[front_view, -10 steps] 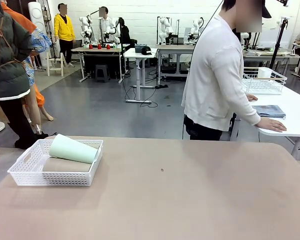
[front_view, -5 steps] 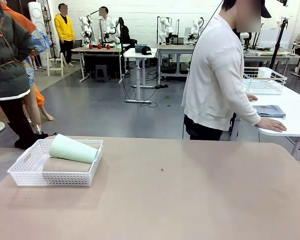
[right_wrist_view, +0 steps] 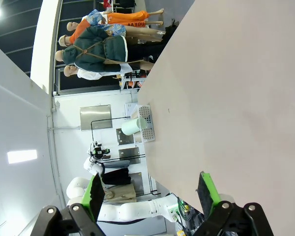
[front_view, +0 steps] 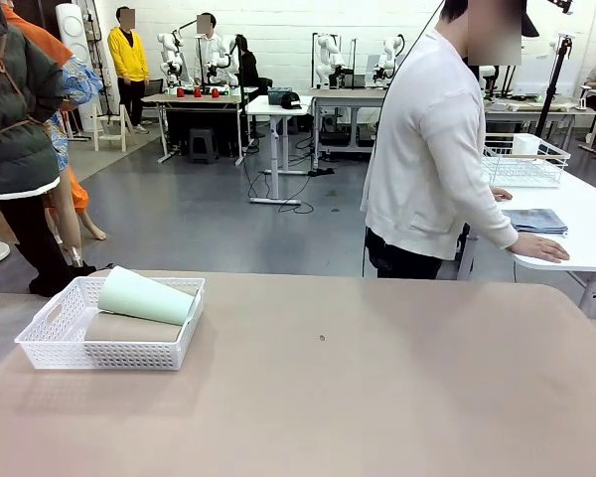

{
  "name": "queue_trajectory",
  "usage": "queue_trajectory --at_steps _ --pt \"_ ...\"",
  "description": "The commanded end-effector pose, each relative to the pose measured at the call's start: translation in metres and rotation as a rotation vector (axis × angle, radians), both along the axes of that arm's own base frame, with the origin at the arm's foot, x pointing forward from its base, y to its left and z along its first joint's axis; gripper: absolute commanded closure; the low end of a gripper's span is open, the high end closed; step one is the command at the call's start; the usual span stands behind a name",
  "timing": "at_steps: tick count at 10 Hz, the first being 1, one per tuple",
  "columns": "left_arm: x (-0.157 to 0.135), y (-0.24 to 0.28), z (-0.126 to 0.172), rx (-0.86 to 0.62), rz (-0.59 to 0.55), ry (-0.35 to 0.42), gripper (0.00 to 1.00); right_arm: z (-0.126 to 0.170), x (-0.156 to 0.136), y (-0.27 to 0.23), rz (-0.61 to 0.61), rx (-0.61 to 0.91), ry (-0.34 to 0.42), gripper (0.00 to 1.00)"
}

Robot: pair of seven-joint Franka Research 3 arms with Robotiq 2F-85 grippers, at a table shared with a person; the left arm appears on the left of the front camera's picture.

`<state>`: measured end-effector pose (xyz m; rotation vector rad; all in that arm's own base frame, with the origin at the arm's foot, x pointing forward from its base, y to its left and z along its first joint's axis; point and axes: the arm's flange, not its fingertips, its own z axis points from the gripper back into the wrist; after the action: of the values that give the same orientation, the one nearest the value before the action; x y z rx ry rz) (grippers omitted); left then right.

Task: Clean and organize the cups into the basket.
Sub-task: Move the Organizing basket back to the left side of the table.

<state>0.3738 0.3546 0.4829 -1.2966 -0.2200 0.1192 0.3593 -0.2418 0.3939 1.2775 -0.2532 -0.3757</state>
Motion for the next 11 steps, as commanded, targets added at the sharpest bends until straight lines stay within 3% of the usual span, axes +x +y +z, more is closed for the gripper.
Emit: queue_trajectory --at_steps 1,11 --pt "-0.0018 0.0027 -0.0013 0.015 0.009 0.01 0.0 -0.0007 -0.0009 0.0037 -0.009 -0.011 0.0 0.0" --pt "-0.0018 0.0027 -0.0013 0.015 0.009 0.01 0.0 -0.0007 -0.0009 0.0037 -0.009 -0.011 0.0 0.0"
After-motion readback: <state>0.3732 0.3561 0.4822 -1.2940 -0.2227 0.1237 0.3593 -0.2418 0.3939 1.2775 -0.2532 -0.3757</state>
